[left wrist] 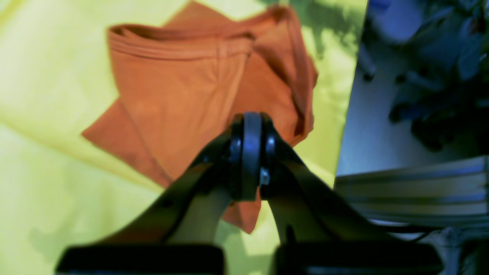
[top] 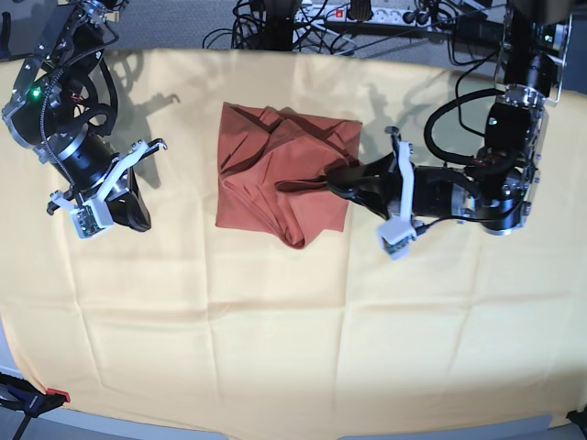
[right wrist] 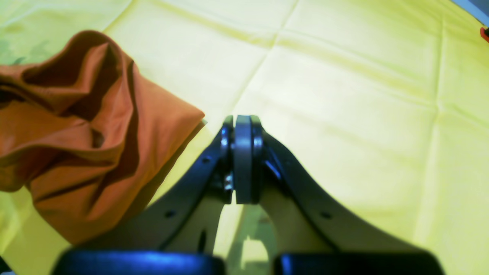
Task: Fold the T-shirt properly
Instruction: 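Grasp the bundle edge with the left gripper and pull it to square the shape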
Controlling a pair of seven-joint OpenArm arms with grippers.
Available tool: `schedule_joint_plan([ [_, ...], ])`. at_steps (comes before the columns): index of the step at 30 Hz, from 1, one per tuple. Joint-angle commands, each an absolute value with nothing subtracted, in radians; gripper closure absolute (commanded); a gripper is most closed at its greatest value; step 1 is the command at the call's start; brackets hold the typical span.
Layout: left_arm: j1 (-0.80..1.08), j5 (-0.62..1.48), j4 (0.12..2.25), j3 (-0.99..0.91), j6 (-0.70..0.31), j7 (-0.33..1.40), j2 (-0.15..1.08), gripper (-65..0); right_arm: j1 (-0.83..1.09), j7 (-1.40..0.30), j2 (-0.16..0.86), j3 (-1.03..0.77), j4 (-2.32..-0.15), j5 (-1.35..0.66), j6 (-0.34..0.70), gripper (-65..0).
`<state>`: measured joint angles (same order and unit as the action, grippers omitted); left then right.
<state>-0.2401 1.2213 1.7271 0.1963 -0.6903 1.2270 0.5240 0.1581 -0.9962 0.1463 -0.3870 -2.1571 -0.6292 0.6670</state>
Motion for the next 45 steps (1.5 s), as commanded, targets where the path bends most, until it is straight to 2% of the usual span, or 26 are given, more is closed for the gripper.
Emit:
schedule_joint_plan([
  [1, -0.279, 1.214, 1.742, 0.211, -0.698, 1.189, 0.534, 0.0, 0.156, -0.973, 0.153, -0.390, -2.176, -0.648, 0.670, 0.0],
  [4, -0.315, 1.154, 1.743, 0.275, -0.698, 1.163, 0.532, 0.0, 0.182, -0.982, 0.152, -0.390, -2.176, -0.648, 0.670, 0.0],
  [5, -0.323, 1.148, 1.743, 0.290, -0.698, 1.163, 0.530, -4.0, 0.191, -0.985, 0.152, -0.390, -2.176, -0.648, 0.670, 0.0],
  [8, -0.333, 1.109, 1.743, 0.309, -0.698, 1.159, 0.508, -30.1, 0.213, -0.987, 0.152, -0.390, -2.176, -0.648, 0.670, 0.0],
  [9, -0.333, 1.093, 1.743, 0.309, -0.698, 1.159, 0.495, -36.3, 0.217, -0.989, 0.152, -0.390, -2.176, -0.648, 0.670, 0.0],
  [10, -0.332, 1.084, 1.743, 0.311, -0.698, 1.158, 0.484, -39.4, 0.219, -0.988, 0.153, -0.390, -2.176, -0.648, 0.670, 0.0],
  [11, -0.332, 1.075, 1.743, 0.313, -0.698, 1.155, 0.475, -39.7, 0.219, -0.989, 0.152, -0.390, -2.176, -0.647, 0.670, 0.0],
  [16, -0.328, 0.971, 1.743, 0.316, -0.698, 1.151, 0.447, -38.5, 0.219, -0.989, 0.153, -0.390, -2.176, -0.648, 0.670, 0.0],
  [18, -0.323, 0.930, 1.743, 0.316, -0.698, 1.151, 0.447, -33.6, 0.219, -0.988, 0.152, -0.390, -2.176, -0.647, 0.670, 0.0],
  [20, -0.315, 0.892, 1.743, 0.316, -0.698, 1.143, 0.447, -21.1, 0.218, -0.988, 0.153, -0.390, -2.176, -0.648, 0.670, 0.0],
  [22, -0.310, 0.854, 1.743, 0.316, -0.698, 1.118, 0.450, -1.7, 0.218, -0.987, 0.153, -0.390, -2.176, -0.648, 0.670, 0.0],
  [23, -0.311, 0.836, 1.743, 0.316, -0.698, 1.114, 0.450, 0.0, 0.218, -0.987, 0.153, -0.390, -2.176, -0.648, 0.670, 0.0],
  [29, -0.322, 0.759, 1.743, 0.283, -0.698, 1.047, 0.478, 0.0, 0.218, -0.984, 0.153, -0.390, -2.176, -0.648, 0.675, 0.0],
  [40, -0.321, 0.759, 1.743, 0.060, -0.698, 1.046, 0.488, 0.0, 0.218, -0.981, 0.153, -0.390, -2.176, -0.648, 0.677, 0.0],
  [45, -0.297, 0.756, 1.739, 0.024, -0.698, 1.046, 0.488, 0.0, 0.218, -0.981, 0.153, -0.390, -2.176, -0.657, 0.677, 0.0],
])
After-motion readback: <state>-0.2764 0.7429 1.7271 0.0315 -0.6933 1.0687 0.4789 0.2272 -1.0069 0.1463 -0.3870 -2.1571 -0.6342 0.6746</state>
